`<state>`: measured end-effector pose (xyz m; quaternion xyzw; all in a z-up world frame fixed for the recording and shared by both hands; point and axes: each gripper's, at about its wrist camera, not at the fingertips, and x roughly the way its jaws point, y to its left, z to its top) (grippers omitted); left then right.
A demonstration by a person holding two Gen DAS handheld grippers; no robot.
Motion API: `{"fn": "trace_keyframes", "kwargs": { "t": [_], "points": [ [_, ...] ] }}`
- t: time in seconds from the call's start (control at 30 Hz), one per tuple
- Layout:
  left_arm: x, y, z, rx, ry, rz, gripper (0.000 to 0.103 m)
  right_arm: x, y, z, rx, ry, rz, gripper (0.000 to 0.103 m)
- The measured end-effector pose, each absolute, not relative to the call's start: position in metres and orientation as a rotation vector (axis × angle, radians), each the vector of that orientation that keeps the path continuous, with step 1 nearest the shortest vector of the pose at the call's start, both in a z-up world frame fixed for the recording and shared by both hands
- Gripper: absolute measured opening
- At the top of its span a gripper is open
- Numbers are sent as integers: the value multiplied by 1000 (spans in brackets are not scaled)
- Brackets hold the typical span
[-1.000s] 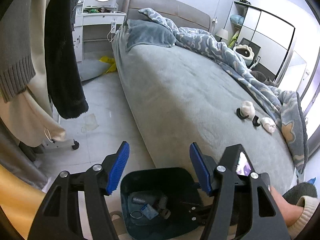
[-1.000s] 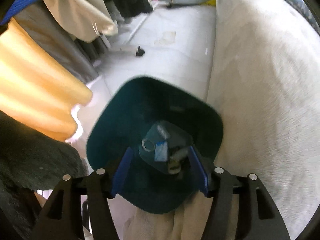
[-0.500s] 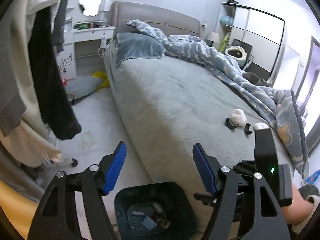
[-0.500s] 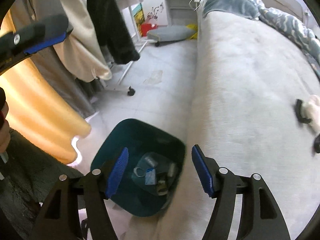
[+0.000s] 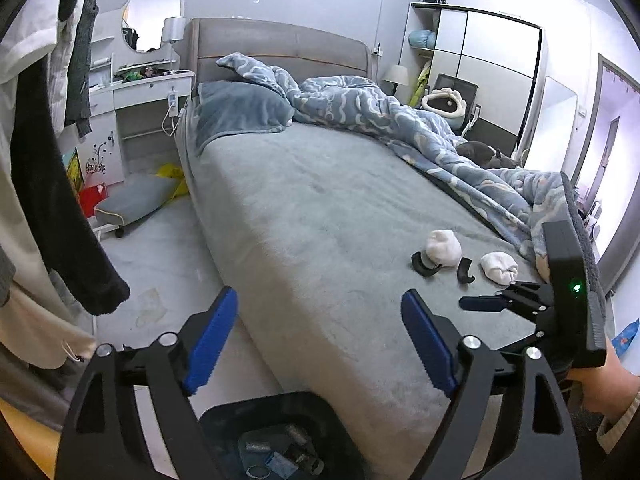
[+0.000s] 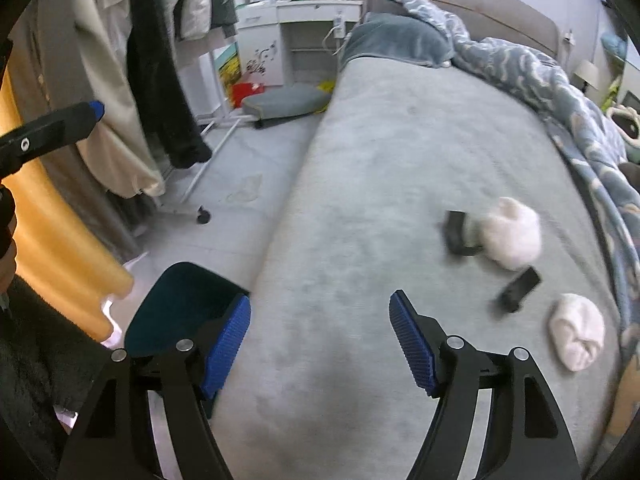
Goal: Collect trash
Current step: 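Move both tools back over the bed toward the clips and tissue balls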
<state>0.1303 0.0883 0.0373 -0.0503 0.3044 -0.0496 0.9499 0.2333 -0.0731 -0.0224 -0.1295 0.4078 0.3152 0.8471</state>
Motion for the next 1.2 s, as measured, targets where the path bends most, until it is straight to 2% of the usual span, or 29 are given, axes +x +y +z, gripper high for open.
{"fn": "trace_keyframes", "kwargs": {
  "t": [0.13, 0.5, 1.2],
  "points": [
    [140, 69, 42, -92, 598, -139, 91, 245, -96, -21, -255, 850, 635, 74],
    [169, 32, 38, -49, 580, -218, 91, 272, -151, -21, -212, 824, 539, 78],
    [244, -12, -6, -20, 666, -304, 91, 326, -234, -47, -139, 865, 381, 79]
  ]
}}
